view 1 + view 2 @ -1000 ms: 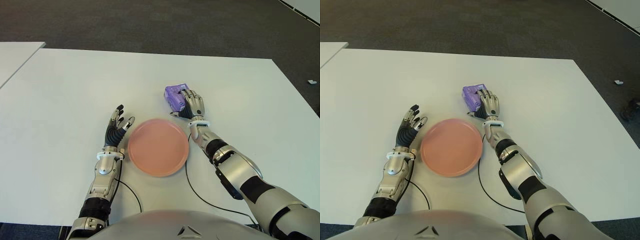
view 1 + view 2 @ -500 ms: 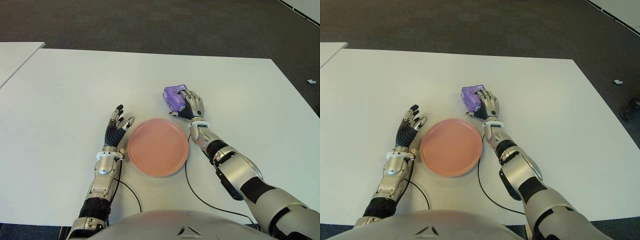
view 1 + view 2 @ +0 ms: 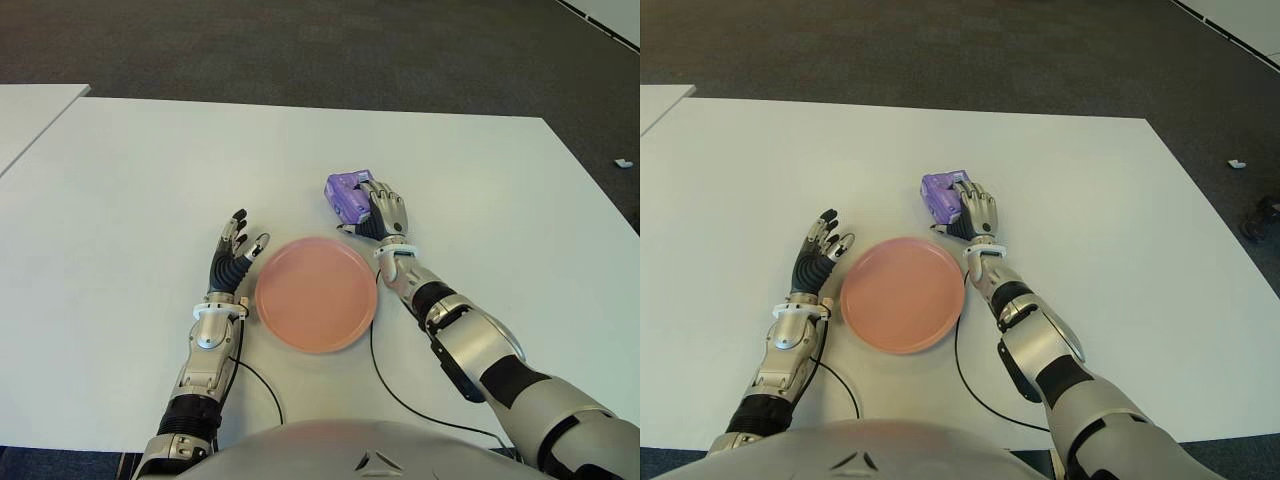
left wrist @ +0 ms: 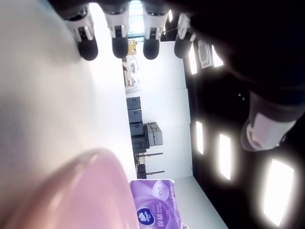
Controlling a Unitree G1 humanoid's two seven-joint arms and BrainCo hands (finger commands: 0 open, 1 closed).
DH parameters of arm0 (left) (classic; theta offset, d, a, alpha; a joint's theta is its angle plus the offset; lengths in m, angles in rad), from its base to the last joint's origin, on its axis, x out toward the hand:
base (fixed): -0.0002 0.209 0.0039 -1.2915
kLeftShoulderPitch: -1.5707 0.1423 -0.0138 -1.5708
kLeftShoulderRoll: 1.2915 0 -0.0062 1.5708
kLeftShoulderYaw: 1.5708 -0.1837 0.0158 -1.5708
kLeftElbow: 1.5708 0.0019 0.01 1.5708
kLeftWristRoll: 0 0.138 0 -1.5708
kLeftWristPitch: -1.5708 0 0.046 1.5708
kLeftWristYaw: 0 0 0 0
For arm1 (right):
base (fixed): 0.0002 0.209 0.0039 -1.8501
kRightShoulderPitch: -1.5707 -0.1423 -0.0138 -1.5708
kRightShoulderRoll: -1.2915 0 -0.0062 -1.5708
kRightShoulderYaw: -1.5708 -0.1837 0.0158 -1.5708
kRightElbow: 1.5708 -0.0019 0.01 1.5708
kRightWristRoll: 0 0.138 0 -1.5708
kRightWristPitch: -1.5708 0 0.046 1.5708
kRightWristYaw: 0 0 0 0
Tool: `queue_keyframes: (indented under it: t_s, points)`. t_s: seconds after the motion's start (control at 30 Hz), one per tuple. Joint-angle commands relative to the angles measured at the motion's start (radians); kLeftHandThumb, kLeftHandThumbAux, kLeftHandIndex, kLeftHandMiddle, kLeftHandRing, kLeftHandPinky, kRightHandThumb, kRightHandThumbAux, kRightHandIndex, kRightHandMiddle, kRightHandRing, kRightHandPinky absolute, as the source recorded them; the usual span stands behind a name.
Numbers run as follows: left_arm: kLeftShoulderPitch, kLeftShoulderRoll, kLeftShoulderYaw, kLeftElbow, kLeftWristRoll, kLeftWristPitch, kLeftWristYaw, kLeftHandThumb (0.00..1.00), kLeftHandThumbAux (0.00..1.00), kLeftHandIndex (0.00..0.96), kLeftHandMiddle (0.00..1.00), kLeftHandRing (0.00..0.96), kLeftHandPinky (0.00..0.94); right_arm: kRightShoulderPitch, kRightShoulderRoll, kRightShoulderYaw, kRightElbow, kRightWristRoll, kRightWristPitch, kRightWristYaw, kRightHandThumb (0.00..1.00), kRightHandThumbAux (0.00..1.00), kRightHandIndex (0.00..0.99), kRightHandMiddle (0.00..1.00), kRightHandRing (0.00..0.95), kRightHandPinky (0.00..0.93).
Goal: Put the tissue paper into the plate.
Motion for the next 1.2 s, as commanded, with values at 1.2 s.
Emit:
queue_keyframes:
  t_s: [1.2]
  points:
    - [0.01,0.002,0.011,0.086,0.002,-0.017,0.015,0.0,0.509,0.0,0.0,0.0,0.0,-0.04,-0.115,-0.161,-0.327,0.059,-0.152,-0.043,0.855,0.679,0.397,0.538,0.85,0.817]
